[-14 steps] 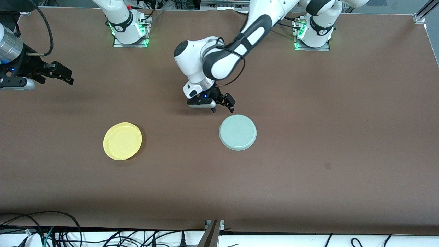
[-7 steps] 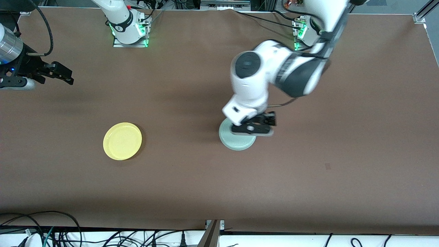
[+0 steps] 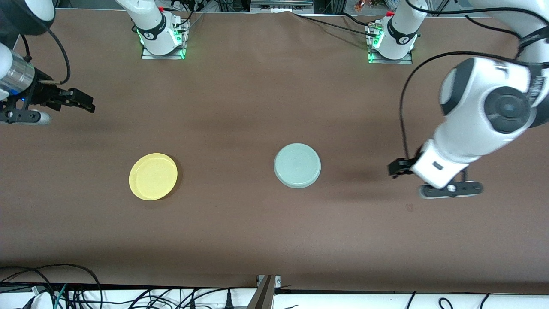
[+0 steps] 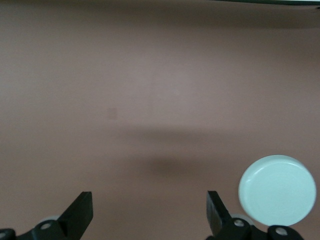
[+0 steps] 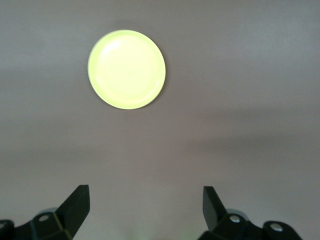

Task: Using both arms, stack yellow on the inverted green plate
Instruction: 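Withdraw the left gripper while the right gripper reaches toward the yellow plate, then grasp the yellow plate's rim with the right gripper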

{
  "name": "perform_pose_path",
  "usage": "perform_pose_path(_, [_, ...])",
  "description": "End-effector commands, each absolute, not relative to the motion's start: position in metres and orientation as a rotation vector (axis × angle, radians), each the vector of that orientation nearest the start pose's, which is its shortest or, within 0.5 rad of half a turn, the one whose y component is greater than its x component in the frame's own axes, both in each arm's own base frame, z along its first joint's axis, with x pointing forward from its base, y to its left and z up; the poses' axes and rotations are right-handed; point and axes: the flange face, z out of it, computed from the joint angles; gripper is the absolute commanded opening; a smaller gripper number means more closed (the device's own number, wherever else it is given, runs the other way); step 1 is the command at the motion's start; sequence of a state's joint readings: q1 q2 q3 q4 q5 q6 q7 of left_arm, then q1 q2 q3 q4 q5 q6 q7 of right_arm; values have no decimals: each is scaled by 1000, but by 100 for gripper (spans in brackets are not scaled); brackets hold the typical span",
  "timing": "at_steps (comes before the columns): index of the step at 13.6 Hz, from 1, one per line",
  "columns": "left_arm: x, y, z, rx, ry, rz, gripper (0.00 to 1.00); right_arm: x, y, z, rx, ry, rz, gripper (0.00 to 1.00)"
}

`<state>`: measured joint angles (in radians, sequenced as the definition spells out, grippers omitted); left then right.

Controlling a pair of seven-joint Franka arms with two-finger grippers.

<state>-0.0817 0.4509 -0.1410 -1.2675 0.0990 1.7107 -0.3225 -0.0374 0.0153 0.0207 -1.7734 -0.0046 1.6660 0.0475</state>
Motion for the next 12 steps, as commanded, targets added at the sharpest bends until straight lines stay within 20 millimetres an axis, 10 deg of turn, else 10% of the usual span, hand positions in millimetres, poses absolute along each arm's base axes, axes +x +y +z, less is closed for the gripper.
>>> perform_pose_path(1, [658, -75, 521, -3112, -158, 53, 100, 572, -39, 473, -3099, 189, 348, 100])
perform_pose_path(7, [627, 2, 558, -3136, -108, 141, 100, 622, -54, 342, -3070, 252, 319, 100])
perform_pose_path(12, [616, 10, 560, -3162, -99, 170, 100, 642, -52, 267, -3017, 296, 216, 100])
